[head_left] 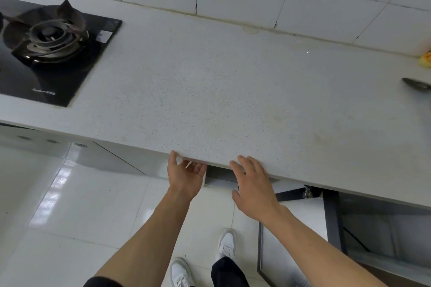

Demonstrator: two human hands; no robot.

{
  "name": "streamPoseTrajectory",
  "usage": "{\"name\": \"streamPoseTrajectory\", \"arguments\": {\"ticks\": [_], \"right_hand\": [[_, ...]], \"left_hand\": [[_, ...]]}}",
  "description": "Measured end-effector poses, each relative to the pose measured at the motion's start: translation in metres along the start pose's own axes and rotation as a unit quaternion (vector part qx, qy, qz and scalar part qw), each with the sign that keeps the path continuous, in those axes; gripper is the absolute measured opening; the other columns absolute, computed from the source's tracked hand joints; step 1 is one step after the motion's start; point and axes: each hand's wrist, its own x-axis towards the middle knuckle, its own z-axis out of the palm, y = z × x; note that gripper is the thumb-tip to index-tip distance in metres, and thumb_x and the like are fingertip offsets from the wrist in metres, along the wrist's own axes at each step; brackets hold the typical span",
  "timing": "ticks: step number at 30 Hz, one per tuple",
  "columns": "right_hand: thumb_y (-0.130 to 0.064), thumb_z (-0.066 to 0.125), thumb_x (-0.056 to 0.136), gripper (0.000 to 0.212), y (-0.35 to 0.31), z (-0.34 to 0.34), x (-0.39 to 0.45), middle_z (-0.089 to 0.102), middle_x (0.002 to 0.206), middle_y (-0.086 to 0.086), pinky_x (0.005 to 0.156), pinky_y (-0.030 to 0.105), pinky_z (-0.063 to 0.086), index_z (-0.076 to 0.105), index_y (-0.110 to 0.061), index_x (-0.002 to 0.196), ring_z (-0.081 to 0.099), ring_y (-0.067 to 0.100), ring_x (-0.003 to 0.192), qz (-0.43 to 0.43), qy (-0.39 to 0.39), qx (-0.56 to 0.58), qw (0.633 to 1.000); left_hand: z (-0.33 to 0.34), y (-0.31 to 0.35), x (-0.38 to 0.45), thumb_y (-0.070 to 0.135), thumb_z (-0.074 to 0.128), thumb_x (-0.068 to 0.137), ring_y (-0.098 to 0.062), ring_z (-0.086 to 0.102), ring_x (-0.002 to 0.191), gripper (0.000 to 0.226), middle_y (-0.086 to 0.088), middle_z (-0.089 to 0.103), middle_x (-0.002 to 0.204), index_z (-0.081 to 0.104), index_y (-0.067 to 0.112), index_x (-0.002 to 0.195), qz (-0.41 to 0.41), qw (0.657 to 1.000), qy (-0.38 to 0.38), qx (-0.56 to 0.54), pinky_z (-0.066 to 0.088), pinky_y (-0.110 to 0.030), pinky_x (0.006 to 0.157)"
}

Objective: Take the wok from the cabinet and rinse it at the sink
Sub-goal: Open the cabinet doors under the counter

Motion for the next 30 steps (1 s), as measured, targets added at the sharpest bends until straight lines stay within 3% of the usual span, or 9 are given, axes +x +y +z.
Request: {"name": "streamPoseTrajectory", "arguments": {"ticks": [5,9,12,16,20,23,26,28,30], "right_hand": [[-0.028,0.061,0.088,0.070,-0.005,0.000,0.000,0.020,0.157,0.009,0.118,0.043,0.016,0.026,-0.018,0.148,0.013,0.031,0.145,0.006,0.003,-0.008,1.000],[-0.028,0.060,0.088,0.070,-0.006,0.001,-0.001,0.018,0.158,0.008,0.118,0.043,0.016,0.024,-0.019,0.148,0.010,0.031,0.145,0.012,0.002,-0.013,1.000],[-0.031,0.058,0.090,0.069,-0.006,0.001,-0.002,0.014,0.159,0.007,0.119,0.043,0.014,0.022,-0.020,0.148,0.007,0.030,0.146,0.014,-0.006,-0.011,1.000],[-0.028,0.057,0.091,0.070,-0.008,0.001,-0.004,0.012,0.160,0.009,0.120,0.043,0.013,0.020,-0.018,0.149,0.005,0.031,0.147,0.013,-0.006,-0.009,1.000],[-0.033,0.054,0.094,0.073,-0.016,0.005,-0.006,0.002,0.161,0.009,0.121,0.043,0.010,0.012,-0.017,0.151,-0.003,0.031,0.148,0.033,-0.016,-0.005,0.999],[-0.037,0.053,0.094,0.077,-0.022,0.006,-0.006,-0.003,0.162,0.011,0.120,0.044,0.008,0.007,-0.015,0.152,-0.006,0.032,0.148,0.043,-0.023,-0.006,0.999],[-0.039,0.052,0.095,0.080,-0.025,0.006,-0.005,-0.005,0.161,0.013,0.121,0.047,0.007,0.004,-0.013,0.153,-0.008,0.034,0.148,0.053,-0.031,-0.011,0.998],[-0.040,0.050,0.095,0.080,-0.028,0.005,-0.005,-0.006,0.161,0.014,0.121,0.047,0.006,0.002,-0.012,0.153,-0.008,0.034,0.148,0.058,-0.036,-0.015,0.998],[-0.040,0.050,0.096,0.078,-0.034,0.005,-0.004,-0.004,0.161,0.015,0.121,0.046,0.007,0.005,-0.010,0.152,-0.006,0.034,0.148,0.058,-0.031,-0.007,0.998]], "left_hand": [[-0.005,-0.001,-0.002,0.049,0.053,0.094,-0.036,0.062,0.115,0.056,-0.018,0.062,0.125,0.055,0.001,0.122,0.018,1.000,0.013,0.004,0.046,-0.049,0.105],[-0.012,-0.005,-0.009,0.008,0.042,0.097,-0.037,0.060,0.113,0.023,-0.020,0.059,0.118,0.057,-0.001,0.113,0.023,0.998,0.036,0.052,0.044,-0.048,0.107],[-0.025,-0.006,-0.009,-0.003,0.047,0.095,-0.035,0.061,0.112,0.034,-0.021,0.059,0.120,0.049,-0.002,0.129,0.045,0.990,0.040,0.130,0.048,-0.044,0.104],[-0.041,-0.003,-0.016,-0.004,0.060,0.090,-0.030,0.067,0.106,0.027,-0.022,0.064,0.117,0.058,-0.001,0.117,0.065,0.972,0.046,0.221,0.052,-0.039,0.099],[-0.050,-0.007,-0.023,0.004,0.069,0.087,-0.026,0.066,0.089,0.024,-0.018,0.061,0.098,0.061,-0.004,0.108,0.115,0.936,0.077,0.324,0.056,-0.038,0.093],[-0.058,-0.014,-0.023,0.014,0.077,0.082,-0.025,0.066,0.076,0.027,-0.014,0.058,0.083,0.062,0.000,0.099,0.152,0.892,0.152,0.398,0.058,-0.038,0.087],[-0.064,-0.020,-0.030,0.021,0.081,0.078,-0.029,0.061,0.069,0.031,-0.011,0.056,0.077,0.057,0.005,0.090,0.183,0.847,0.228,0.443,0.056,-0.033,0.069],[-0.070,-0.020,-0.035,0.019,0.080,0.077,-0.023,0.056,0.064,0.031,-0.008,0.054,0.076,0.055,0.007,0.091,0.202,0.827,0.247,0.464,0.048,-0.027,0.059],[-0.075,-0.018,-0.039,0.016,0.078,0.077,-0.019,0.058,0.067,0.035,-0.004,0.057,0.079,0.053,0.007,0.100,0.213,0.804,0.246,0.497,0.047,-0.025,0.059]]}}
